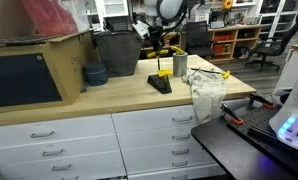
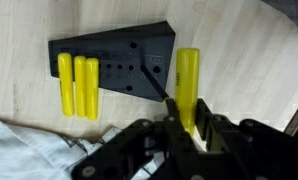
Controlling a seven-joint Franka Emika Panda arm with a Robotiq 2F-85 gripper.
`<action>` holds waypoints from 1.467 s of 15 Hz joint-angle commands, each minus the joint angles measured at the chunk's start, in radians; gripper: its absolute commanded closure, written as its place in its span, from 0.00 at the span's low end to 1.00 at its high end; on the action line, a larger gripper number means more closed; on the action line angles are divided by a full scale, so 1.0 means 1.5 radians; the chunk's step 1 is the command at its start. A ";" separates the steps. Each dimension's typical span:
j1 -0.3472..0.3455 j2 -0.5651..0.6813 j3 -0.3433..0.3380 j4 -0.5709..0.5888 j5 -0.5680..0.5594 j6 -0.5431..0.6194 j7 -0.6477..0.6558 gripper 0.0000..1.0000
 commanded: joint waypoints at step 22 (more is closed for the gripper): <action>-0.044 -0.070 0.030 -0.093 0.075 0.091 0.036 0.00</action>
